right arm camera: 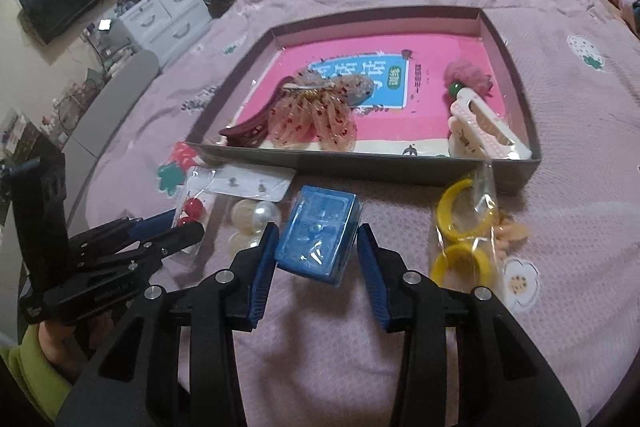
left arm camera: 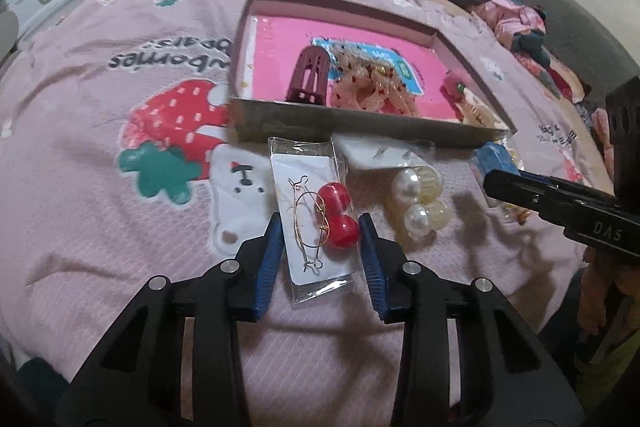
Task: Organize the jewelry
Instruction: 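Carry the earring card and blue case over the pink-lined box with both tools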
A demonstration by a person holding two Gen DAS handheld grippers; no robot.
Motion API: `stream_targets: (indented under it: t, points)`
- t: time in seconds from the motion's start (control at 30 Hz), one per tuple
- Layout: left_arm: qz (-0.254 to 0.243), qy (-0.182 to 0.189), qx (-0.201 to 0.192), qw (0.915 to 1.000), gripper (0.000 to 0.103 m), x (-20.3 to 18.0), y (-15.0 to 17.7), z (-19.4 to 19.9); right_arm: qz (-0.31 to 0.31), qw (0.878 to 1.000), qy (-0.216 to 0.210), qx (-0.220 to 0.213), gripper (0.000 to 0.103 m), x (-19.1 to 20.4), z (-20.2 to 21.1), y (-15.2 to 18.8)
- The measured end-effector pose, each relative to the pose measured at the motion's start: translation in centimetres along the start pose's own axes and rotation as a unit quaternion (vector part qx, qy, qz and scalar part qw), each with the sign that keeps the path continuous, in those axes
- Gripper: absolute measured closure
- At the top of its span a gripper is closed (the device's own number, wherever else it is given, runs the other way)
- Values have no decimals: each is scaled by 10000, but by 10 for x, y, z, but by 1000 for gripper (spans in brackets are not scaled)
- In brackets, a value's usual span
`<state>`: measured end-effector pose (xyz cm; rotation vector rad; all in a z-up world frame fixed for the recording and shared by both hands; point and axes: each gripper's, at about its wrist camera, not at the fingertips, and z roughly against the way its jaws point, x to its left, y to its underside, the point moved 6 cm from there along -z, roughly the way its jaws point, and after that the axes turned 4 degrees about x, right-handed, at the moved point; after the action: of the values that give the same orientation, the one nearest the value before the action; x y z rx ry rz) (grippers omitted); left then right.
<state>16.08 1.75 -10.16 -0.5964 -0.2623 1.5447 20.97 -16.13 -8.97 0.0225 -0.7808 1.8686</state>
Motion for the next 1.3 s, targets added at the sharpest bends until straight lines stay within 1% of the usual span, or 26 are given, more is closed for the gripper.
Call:
stream_targets:
  t: [0.2,0.37,0.53,0.7,0.97,1.3]
  points:
    - [214,-26,-267,9994,74,16,1,31,130,9996,-160,-189,64,17,23,4]
    - [349,-80,-568,9977,74,25,-10,57,315,9985,-203,-401,64,34,41,-1]
    - [330,-108,-834,9959,73,25,-26,78,462,9967,-94,-654,64,43,59,-12]
    - [245,-80,-1030,9943,73,18,-44,91,508,9948,65,-877,64,41,72,-21]
    - [16,5,-1227,9924,73,-3,-70,99,422,9921,219,-1159,64,31,89,-35]
    - [-198,118,-1198,9925,73,-28,-95,85,279,9867,383,-1554,64,11,113,-58]
